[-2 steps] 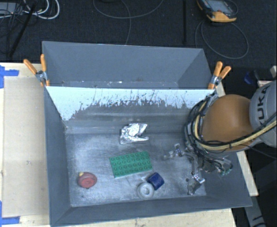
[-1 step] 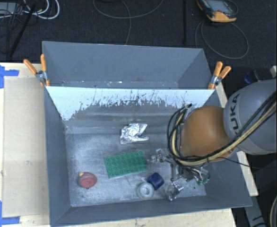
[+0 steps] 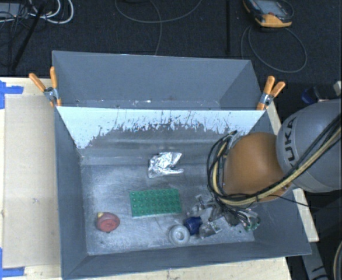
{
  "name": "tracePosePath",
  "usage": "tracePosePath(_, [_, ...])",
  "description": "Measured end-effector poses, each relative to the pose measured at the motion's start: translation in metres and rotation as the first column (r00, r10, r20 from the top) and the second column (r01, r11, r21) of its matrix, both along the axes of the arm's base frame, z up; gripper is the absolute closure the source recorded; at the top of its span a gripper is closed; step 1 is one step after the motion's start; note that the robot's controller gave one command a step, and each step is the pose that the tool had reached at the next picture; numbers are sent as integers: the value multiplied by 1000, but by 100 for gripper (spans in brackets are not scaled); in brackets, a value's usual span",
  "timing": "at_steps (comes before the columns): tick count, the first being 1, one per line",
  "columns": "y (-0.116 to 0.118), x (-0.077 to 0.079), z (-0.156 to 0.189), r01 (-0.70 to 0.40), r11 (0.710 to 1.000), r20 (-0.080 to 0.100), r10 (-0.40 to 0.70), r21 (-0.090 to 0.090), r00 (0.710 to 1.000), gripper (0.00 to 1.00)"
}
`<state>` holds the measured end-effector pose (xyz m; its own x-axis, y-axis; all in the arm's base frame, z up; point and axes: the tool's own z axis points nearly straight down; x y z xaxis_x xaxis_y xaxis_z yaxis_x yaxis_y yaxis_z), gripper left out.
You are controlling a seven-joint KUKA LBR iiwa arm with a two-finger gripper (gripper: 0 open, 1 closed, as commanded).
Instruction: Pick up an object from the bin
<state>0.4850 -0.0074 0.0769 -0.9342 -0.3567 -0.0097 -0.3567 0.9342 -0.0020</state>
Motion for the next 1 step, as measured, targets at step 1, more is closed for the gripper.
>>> tracePosePath(1, [4, 10, 121, -24, 1000, -1, 24, -1, 1000, 100])
